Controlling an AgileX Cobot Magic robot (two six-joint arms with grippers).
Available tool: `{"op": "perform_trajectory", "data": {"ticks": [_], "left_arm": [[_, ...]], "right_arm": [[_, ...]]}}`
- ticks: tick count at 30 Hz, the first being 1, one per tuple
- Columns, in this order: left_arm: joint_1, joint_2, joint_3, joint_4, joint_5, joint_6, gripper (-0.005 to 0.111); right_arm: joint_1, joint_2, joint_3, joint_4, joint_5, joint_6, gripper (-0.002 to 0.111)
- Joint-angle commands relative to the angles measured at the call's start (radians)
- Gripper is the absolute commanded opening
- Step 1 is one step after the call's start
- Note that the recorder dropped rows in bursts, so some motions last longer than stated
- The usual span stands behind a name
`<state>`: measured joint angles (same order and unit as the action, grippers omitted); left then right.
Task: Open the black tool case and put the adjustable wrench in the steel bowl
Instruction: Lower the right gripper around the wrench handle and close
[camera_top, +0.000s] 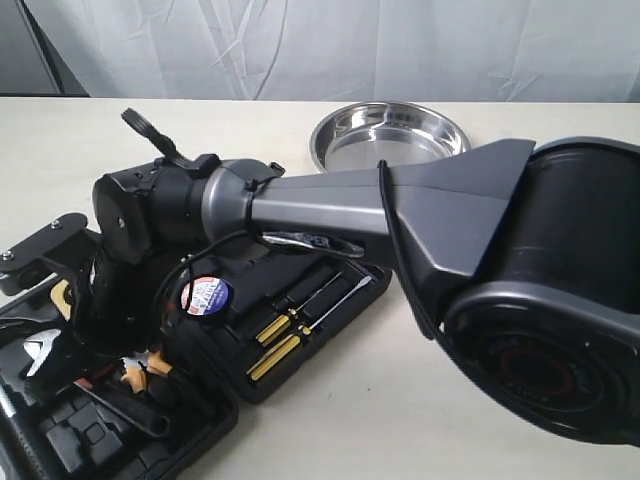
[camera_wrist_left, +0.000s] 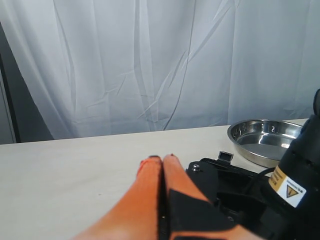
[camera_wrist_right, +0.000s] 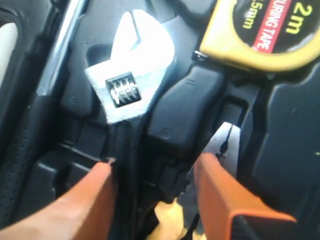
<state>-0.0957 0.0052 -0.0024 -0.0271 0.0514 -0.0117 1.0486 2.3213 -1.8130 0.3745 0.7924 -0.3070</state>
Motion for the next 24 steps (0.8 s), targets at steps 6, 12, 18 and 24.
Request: {"op": "perform_trajectory", "data": {"ticks": [6,12,18,24], "left_arm": [[-0.006,-0.005,0.002,-0.01,-0.001,-0.004,0.0],[-0.006,-0.005,0.002,-0.01,-0.001,-0.004,0.0],[-0.006,-0.005,0.002,-0.01,-0.001,-0.004,0.0],[-0.006,-0.005,0.002,-0.01,-0.001,-0.004,0.0]], "right_arm": [[0.026,-0.012,0.014,-0.01,0.092,-0.032,0.047],[0.044,0.035,0.014,-0.07,0.129,-0.04,0.017],[0.047,0.035,0.014,-0.082,0.136,-0.04,0.003],[0.047,0.014,0.014,-0.084,0.138,-0.04,-0.001]]}}
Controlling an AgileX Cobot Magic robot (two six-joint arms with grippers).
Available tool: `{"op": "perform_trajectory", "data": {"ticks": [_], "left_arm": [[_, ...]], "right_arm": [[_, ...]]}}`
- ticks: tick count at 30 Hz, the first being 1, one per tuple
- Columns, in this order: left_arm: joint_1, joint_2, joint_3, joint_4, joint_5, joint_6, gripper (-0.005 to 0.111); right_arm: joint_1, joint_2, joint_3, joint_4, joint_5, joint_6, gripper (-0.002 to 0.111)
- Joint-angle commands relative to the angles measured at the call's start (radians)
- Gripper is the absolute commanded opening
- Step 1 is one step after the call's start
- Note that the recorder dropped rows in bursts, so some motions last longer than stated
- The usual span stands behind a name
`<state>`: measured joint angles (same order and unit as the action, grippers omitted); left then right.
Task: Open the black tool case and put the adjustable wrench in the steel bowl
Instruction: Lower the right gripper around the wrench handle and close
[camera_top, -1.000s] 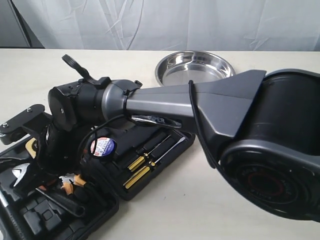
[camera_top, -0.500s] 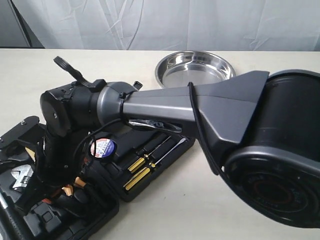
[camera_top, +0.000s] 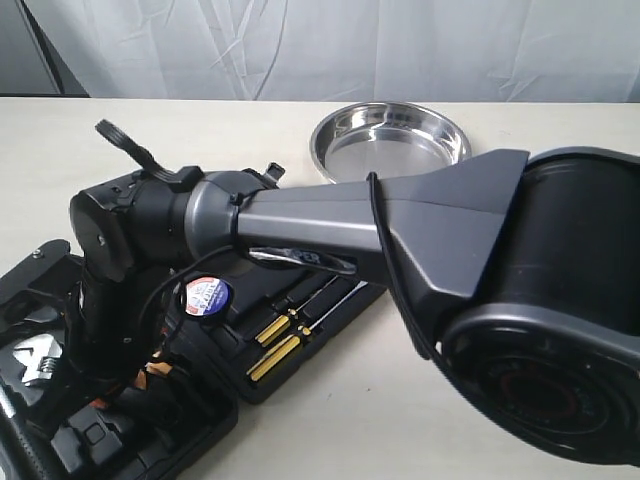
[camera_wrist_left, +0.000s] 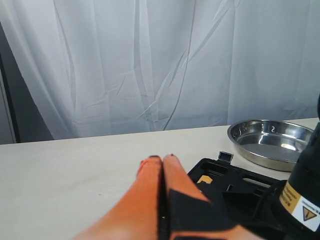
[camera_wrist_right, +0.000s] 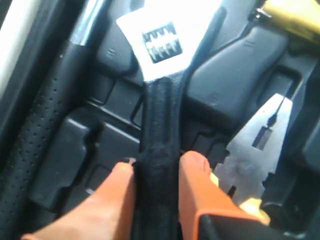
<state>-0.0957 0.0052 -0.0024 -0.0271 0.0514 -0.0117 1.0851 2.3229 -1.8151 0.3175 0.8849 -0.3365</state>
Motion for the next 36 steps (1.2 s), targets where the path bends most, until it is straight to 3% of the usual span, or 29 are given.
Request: {"op": "perform_trajectory", "data": {"ticks": [1,20,29,36], "left_arm": [[-0.006,-0.005,0.002,-0.01,-0.001,-0.004,0.0],[-0.006,-0.005,0.002,-0.01,-0.001,-0.004,0.0],[-0.006,-0.005,0.002,-0.01,-0.001,-0.004,0.0],[-0.006,-0.005,0.002,-0.01,-0.001,-0.004,0.0]], "right_arm": [[0.01,-0.001,0.016,-0.027,0.044,-0.011,-0.001],[0.002,-0.125,0.016,-0.082,-0.005,0.019,-0.001],[-0.076,-0.188,0.016,-0.078,0.01,0.022,-0.001],[-0.02,-0.115,0.016,0.041,0.005,-0.177,0.002]]}}
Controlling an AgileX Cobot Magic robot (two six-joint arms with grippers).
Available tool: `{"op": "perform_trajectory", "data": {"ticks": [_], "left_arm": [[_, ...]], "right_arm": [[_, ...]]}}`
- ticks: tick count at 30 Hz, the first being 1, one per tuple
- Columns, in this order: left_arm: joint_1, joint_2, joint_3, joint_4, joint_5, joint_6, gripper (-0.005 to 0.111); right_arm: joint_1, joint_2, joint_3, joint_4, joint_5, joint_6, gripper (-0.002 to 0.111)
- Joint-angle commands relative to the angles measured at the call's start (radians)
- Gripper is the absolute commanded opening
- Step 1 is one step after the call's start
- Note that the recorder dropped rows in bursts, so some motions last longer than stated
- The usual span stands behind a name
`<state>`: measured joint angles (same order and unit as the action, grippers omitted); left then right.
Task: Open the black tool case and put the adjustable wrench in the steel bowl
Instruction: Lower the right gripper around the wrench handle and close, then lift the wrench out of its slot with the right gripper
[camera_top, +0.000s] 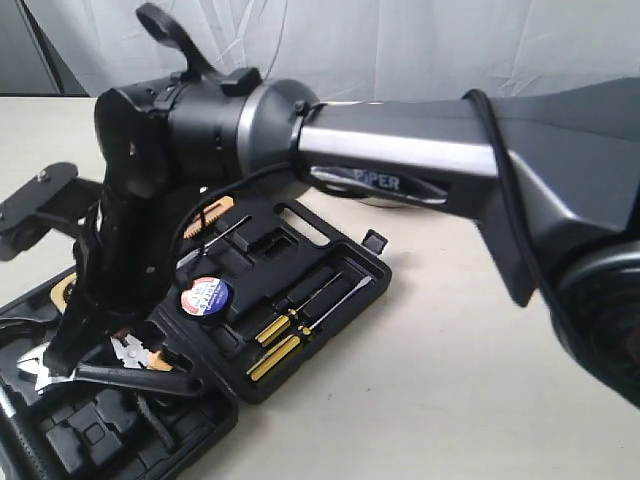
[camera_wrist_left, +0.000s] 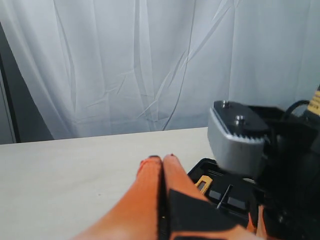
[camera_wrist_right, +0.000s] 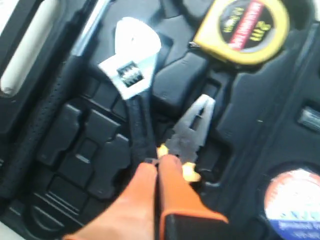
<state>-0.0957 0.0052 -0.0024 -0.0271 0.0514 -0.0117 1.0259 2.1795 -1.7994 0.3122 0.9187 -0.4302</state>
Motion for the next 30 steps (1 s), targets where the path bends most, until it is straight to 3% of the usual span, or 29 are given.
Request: {"op": "perform_trajectory", "data": {"ticks": [1,4,6,12,17,21,23,27,30], "left_arm": [[-0.006,-0.005,0.002,-0.01,-0.001,-0.004,0.0],[-0.006,-0.005,0.002,-0.01,-0.001,-0.004,0.0],[-0.006,-0.005,0.002,-0.01,-0.001,-0.004,0.0],[-0.006,-0.005,0.002,-0.01,-0.001,-0.004,0.0],[-0.006,-0.005,0.002,-0.01,-0.001,-0.004,0.0],[-0.006,-0.005,0.002,-0.01,-0.001,-0.004,0.0],[-0.006,-0.005,0.002,-0.01,-0.001,-0.004,0.0],[-0.006,-0.005,0.002,-0.01,-0.001,-0.004,0.0],[-0.006,-0.005,0.002,-0.01,-0.001,-0.004,0.0]], "right_arm": [[0.058,0.039,0.0,0.044,-0.048,-0.109,0.011],[0.073,0.059,0.0,0.024,-0.092,-0.12,0.048],[0.073,0.072,0.0,-0.004,-0.114,-0.118,0.058],[0.073,0.103,0.0,-0.079,-0.147,-0.115,0.041],[0.073,0.134,0.0,-0.083,-0.146,-0.115,0.046],[0.073,0.154,0.0,-0.092,-0.125,-0.115,0.042],[0.073,0.156,0.0,-0.11,-0.113,-0.115,0.033],[0.073,0.156,0.0,-0.14,-0.088,-0.113,0.0],[0.073,0.15,0.0,-0.14,-0.079,-0.107,-0.001]]}}
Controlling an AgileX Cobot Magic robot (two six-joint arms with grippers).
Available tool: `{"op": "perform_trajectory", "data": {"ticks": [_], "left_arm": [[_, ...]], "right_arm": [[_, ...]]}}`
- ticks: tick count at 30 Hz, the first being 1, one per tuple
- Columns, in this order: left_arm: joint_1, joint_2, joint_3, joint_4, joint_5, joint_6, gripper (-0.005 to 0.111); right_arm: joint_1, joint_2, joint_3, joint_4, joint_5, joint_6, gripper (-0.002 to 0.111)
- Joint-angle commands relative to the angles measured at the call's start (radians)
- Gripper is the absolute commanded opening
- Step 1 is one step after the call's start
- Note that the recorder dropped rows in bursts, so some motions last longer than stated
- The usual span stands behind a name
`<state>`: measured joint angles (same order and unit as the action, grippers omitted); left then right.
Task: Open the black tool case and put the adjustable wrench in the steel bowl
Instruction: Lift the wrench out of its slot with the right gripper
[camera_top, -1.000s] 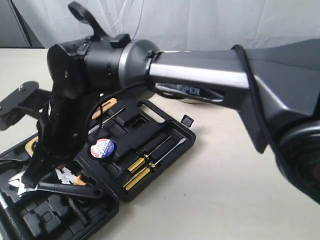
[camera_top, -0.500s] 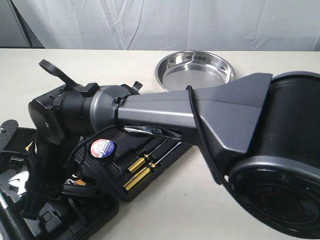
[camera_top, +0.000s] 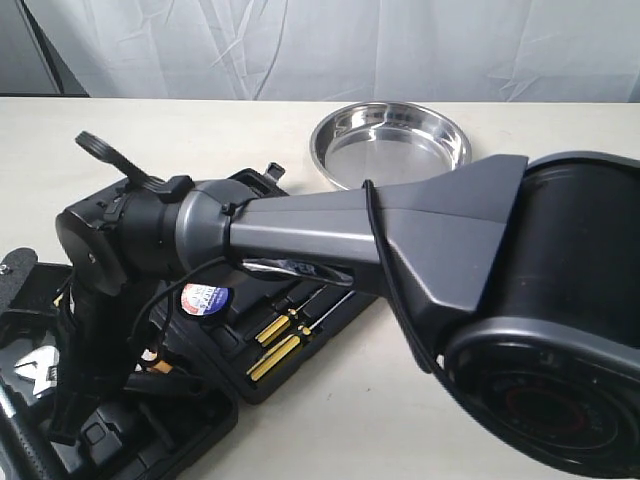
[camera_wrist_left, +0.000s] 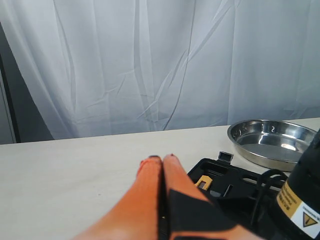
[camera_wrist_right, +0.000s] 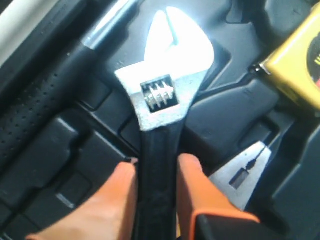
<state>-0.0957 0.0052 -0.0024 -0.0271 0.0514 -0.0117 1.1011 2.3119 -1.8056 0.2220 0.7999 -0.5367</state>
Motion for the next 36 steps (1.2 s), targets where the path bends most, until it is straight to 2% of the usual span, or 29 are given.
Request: {"op": "perform_trajectory", "data": {"ticks": [1,15,31,33,36], "left_arm": [[-0.006,-0.005,0.002,-0.01,-0.001,-0.004,0.0],[-0.006,-0.005,0.002,-0.01,-0.001,-0.004,0.0],[-0.006,-0.005,0.002,-0.01,-0.001,-0.004,0.0],[-0.006,-0.005,0.002,-0.01,-0.001,-0.004,0.0],[-0.006,-0.005,0.002,-0.01,-0.001,-0.004,0.0]], "right_arm": [[-0.002,0.013,0.006,-0.049,0.04,0.0,-0.001],[-0.006,-0.123,0.006,-0.039,-0.025,0.016,-0.001],[-0.007,-0.109,0.006,-0.038,0.012,0.041,-0.001],[-0.007,-0.091,0.006,-0.035,-0.011,0.041,0.005],[-0.007,-0.059,0.006,-0.037,-0.029,0.057,0.03]]}}
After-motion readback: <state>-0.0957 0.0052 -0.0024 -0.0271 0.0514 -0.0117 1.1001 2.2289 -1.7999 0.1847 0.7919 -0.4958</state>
